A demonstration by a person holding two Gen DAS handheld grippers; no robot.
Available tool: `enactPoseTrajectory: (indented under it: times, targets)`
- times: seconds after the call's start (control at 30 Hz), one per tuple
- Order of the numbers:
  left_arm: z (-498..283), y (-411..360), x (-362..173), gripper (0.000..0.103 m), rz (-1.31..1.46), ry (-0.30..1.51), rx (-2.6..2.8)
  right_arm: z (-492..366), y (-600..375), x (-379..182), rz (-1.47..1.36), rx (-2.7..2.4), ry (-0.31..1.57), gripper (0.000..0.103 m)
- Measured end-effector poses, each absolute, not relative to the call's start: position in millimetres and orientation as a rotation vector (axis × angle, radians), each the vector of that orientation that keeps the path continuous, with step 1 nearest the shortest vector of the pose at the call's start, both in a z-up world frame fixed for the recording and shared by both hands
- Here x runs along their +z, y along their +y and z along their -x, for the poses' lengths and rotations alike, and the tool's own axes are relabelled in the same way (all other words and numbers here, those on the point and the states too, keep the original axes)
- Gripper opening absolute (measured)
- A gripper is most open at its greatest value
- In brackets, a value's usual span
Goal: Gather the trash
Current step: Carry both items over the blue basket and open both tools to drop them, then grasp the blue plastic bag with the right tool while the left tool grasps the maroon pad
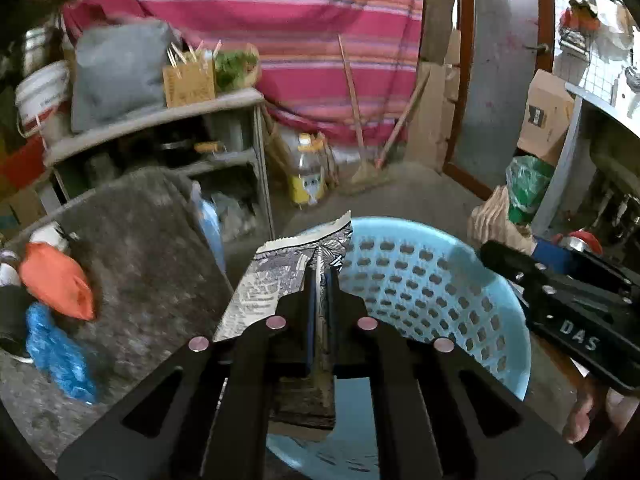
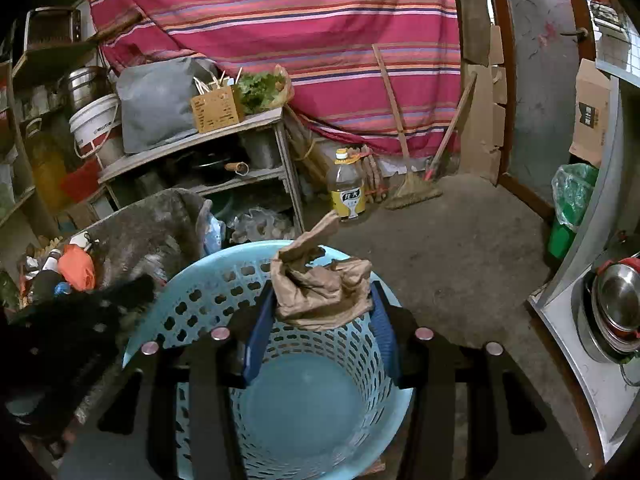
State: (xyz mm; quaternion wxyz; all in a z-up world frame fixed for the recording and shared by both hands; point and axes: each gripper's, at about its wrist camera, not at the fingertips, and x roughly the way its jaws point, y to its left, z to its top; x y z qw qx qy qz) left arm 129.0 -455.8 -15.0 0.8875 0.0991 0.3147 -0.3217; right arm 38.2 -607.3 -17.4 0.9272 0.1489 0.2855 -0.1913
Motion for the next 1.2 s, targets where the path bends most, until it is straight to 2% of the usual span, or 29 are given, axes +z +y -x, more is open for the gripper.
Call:
enactPoseTrajectory:
  times: [0.03,0.07,0.1,0.17,0.37,0.47,0.63,0.67,0.73,0.87,1.0,1.2]
  targets:
    - [-130.6,-456.3,-16.9,0.009,-0.209,0.658,-0.667,-39.3,-607.5,-18.6,-0.305,-0.392,0.589,0.047]
    - [-132.0,-456.9,-18.0,0.024,-0.215,0.666,-0.669,-40.3,-607.7,-19.7,-0.305,-0.392,0.592,0.047]
    - [-132.9,-457.2,-18.8,0.045,-0.22,0.674,-0.669,-41.0,-607.5,-20.4,-0.304,-0.392,0.595,0.047]
    - [-131.6,-450.5,-16.6,0.061,-0.219,0.643,-0.634,-41.8,-608.4,-20.7,-0.305,-0.394,0.596,0.047]
    - [-136.7,-420.1,-8.7,0.084,-0.195,0.637,-0.58,-43.8,-607.7,-24.2,-0.313,-0.395,0.606,0.047]
    - [-136.0,-398.5,-2.0,0.09,-0.186,0.617,-0.545,-50.0,-599.8,-24.2,-0.3,-0.384,0.612,0.047]
    - [-130.2,-368.8,6.8,0.09,-0.217,0.558,-0.487,-64.7,-580.8,-25.8,-0.277,-0.368,0.628,0.05]
    - [-128.9,-363.7,8.1,0.09,-0.228,0.545,-0.473,-66.0,-578.2,-26.3,-0.272,-0.374,0.63,0.053]
    - [-124.9,-348.8,9.7,0.091,-0.237,0.531,-0.454,-67.6,-574.3,-26.7,-0.268,-0.387,0.629,0.077]
    - [-117.5,-323.4,13.9,0.097,-0.236,0.55,-0.46,-64.7,-572.4,-22.9,-0.265,-0.435,0.616,0.085]
    - [-113.3,-284.3,20.9,0.098,-0.221,0.54,-0.426,-59.4,-562.8,-11.4,-0.309,-0.432,0.564,0.093]
    - [-122.2,-207.1,23.6,0.098,-0.199,0.522,-0.322,-78.3,-505.5,6.3,-0.289,-0.324,0.507,0.096]
